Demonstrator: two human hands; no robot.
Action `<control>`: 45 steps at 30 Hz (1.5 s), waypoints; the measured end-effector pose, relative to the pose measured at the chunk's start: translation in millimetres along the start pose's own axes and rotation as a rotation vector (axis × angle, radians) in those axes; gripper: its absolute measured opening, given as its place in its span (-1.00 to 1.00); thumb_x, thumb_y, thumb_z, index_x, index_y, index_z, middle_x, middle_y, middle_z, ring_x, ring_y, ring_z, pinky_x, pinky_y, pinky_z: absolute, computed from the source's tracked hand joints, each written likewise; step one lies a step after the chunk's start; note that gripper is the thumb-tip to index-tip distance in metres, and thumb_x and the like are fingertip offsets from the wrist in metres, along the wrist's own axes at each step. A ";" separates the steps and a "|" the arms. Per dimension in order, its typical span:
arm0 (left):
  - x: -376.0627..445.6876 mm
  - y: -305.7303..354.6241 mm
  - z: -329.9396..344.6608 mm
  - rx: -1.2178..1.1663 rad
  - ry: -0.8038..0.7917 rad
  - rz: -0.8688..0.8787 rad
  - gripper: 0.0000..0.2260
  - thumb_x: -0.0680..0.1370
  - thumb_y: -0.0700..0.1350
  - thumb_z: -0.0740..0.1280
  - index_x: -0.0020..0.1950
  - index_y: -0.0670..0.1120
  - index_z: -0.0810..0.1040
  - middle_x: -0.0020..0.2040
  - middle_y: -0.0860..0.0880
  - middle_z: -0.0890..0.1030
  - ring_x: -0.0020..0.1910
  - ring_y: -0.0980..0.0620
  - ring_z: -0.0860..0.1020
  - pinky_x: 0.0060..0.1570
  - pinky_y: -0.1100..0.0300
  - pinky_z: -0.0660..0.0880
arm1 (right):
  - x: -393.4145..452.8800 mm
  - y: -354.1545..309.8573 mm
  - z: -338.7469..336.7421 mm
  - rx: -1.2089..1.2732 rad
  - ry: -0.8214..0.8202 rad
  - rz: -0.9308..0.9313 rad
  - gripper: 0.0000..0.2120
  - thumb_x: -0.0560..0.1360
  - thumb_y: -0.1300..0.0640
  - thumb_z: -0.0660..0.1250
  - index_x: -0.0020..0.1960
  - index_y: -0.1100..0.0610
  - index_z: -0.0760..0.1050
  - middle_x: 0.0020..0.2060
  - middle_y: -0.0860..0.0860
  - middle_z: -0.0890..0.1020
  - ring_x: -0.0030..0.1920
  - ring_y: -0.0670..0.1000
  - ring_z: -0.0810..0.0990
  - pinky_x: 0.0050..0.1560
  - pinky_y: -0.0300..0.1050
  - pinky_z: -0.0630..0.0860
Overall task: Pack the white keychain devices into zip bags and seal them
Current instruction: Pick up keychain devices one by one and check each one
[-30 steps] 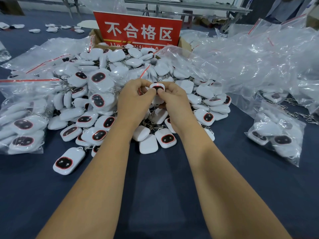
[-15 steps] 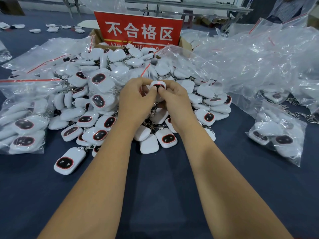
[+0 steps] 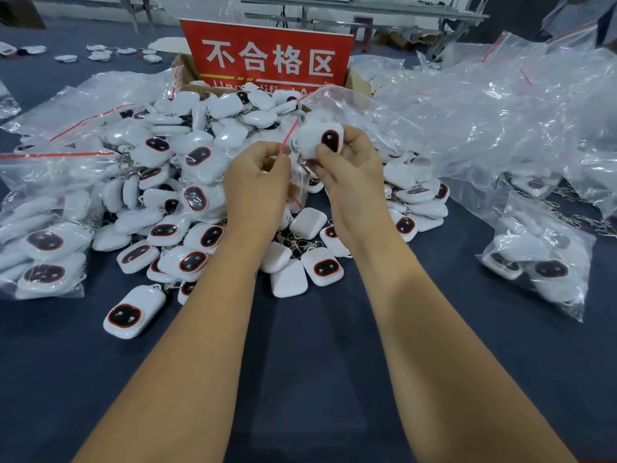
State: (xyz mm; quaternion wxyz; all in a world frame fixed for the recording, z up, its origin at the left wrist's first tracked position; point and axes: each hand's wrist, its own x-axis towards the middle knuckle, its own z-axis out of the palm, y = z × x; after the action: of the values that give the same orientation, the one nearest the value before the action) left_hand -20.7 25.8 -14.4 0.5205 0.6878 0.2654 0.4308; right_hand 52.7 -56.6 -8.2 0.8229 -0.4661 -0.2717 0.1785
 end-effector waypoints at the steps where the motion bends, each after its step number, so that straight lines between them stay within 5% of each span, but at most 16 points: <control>1: -0.8 0.7 -0.1 0.010 0.012 0.033 -0.83 0.58 -0.19 0.27 -0.07 0.04 0.61 -0.40 0.12 0.59 -0.43 0.19 0.55 -0.33 0.20 0.53 | -1.0 1.4 0.7 -0.105 0.005 -0.012 -0.81 0.55 0.41 0.30 0.02 0.14 0.46 -0.07 0.09 0.64 -0.03 0.02 0.63 0.13 -0.07 0.57; 3: -3.0 1.8 -0.4 0.015 0.026 0.094 -0.84 0.57 -0.15 0.28 -0.05 0.05 0.63 -0.38 0.14 0.60 -0.40 0.18 0.55 -0.31 0.22 0.51 | -2.8 4.9 1.0 -0.386 0.044 -0.071 -0.80 0.51 0.33 0.38 -0.02 0.05 0.48 -0.04 0.07 0.65 -0.02 -0.01 0.62 0.14 -0.05 0.57; 6: -6.3 2.4 0.0 0.020 0.051 0.176 -0.84 0.54 -0.10 0.28 -0.06 0.12 0.63 -0.26 0.06 0.62 -0.28 0.04 0.55 -0.16 -0.03 0.57 | -4.5 8.9 1.2 -0.644 0.067 -0.180 -0.73 0.49 0.24 0.41 -0.08 -0.13 0.47 0.00 -0.04 0.58 0.05 -0.05 0.57 0.13 -0.05 0.53; 13: -6.4 -0.6 0.2 0.114 0.092 0.390 -0.80 0.55 -0.09 0.29 0.08 -0.06 0.66 -0.14 0.16 0.57 -0.12 0.19 0.54 -0.03 0.21 0.52 | -8.1 14.5 -0.1 -0.677 -0.071 -0.169 -0.75 0.53 0.24 0.36 0.01 -0.13 0.54 -0.34 -0.13 0.58 -0.31 -0.08 0.57 -0.21 -0.10 0.57; 16: -10.0 0.5 4.1 0.104 0.080 0.408 -0.78 0.54 -0.10 0.29 0.11 -0.09 0.64 -0.10 0.16 0.56 -0.08 0.11 0.57 0.00 0.10 0.55 | -8.1 15.9 1.1 -0.812 -0.085 -0.251 -0.71 0.49 0.28 0.31 -0.02 -0.13 0.52 -0.43 -0.14 0.42 -0.38 -0.15 0.38 -0.31 -0.24 0.41; 18: -12.4 0.5 7.6 0.110 0.063 0.399 -0.78 0.53 -0.09 0.28 0.12 -0.08 0.63 -0.12 0.13 0.56 -0.13 0.11 0.56 -0.04 0.09 0.55 | -10.5 15.1 4.2 -0.797 -0.025 -0.233 -0.82 0.45 0.13 0.28 -0.05 -0.15 0.48 -0.47 -0.16 0.40 -0.41 -0.16 0.36 -0.36 -0.27 0.37; 21: -14.9 0.9 10.5 0.088 0.026 0.363 -0.78 0.53 -0.09 0.28 0.15 -0.03 0.60 -0.25 0.12 0.50 -0.26 0.11 0.48 -0.16 0.14 0.50 | -12.9 13.1 7.0 -0.676 0.056 -0.151 -0.82 0.34 -0.05 0.21 -0.12 0.00 0.44 -0.43 -0.07 0.47 -0.37 -0.09 0.40 -0.28 0.02 0.47; 24: -15.3 2.2 10.3 0.045 0.003 0.315 -0.78 0.53 -0.10 0.25 0.14 0.03 0.57 -0.31 0.14 0.48 -0.28 0.10 0.50 -0.19 0.12 0.51 | -11.4 11.2 5.1 -0.675 -0.003 -0.153 -0.93 0.48 0.23 0.29 -0.11 0.17 0.55 -0.23 0.14 0.63 -0.19 0.09 0.59 -0.13 0.10 0.57; 28: -11.7 -0.2 11.2 0.096 -0.042 0.243 -0.74 0.59 -0.15 0.17 0.22 0.06 0.50 -0.30 0.19 0.52 -0.30 0.17 0.53 -0.21 0.16 0.52 | -5.3 7.9 1.4 -0.486 -0.047 -0.012 -0.73 0.50 0.44 0.19 -0.05 0.13 0.55 -0.22 0.03 0.66 -0.30 -0.05 0.60 -0.33 -0.17 0.52; 32: -4.1 -2.4 4.7 -0.029 0.082 0.203 -0.75 0.64 -0.25 0.09 0.08 0.04 0.49 -0.29 0.06 0.50 -0.38 0.08 0.50 -0.37 0.21 0.49 | 0.2 5.9 -4.3 -0.384 0.028 0.060 -0.65 0.44 0.47 0.15 -0.05 0.04 0.43 -0.17 0.00 0.65 -0.23 -0.05 0.61 -0.12 -0.11 0.56; 36: 1.2 -4.7 -0.8 -0.148 0.240 0.140 -0.73 0.64 -0.27 0.05 -0.02 -0.01 0.49 -0.21 -0.14 0.50 -0.41 0.18 0.44 -0.31 0.33 0.45 | -1.3 5.7 -9.8 -0.779 0.011 0.057 -0.65 0.41 0.37 0.13 -0.12 -0.07 0.48 -0.12 -0.13 0.61 -0.12 -0.11 0.60 -0.15 -0.24 0.47; 40: 1.6 -3.6 -2.1 -0.151 0.244 0.118 -0.73 0.64 -0.28 0.04 -0.01 -0.05 0.49 -0.14 -0.23 0.48 -0.42 0.18 0.43 -0.32 0.32 0.43 | -4.0 9.6 -10.1 -1.162 -0.194 0.067 -0.85 0.46 0.14 0.28 -0.02 -0.01 0.59 -0.16 -0.14 0.61 -0.10 -0.05 0.57 -0.04 -0.03 0.54; 45: -0.5 -2.8 -1.1 -0.134 0.214 0.100 -0.74 0.63 -0.29 0.06 -0.01 -0.07 0.51 -0.13 -0.24 0.50 -0.39 0.10 0.44 -0.33 0.26 0.41 | -7.4 18.3 -8.5 -1.498 -0.408 -0.015 -0.59 0.44 -0.21 0.38 0.24 -0.12 0.51 0.01 -0.07 0.43 0.20 0.04 0.42 0.17 -0.02 0.27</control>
State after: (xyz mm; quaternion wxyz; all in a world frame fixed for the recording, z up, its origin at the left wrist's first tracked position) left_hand -21.7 26.9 -17.1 0.5117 0.6141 0.2555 0.5438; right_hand 51.3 -57.2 -29.7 0.2232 -0.8540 -0.4694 0.0239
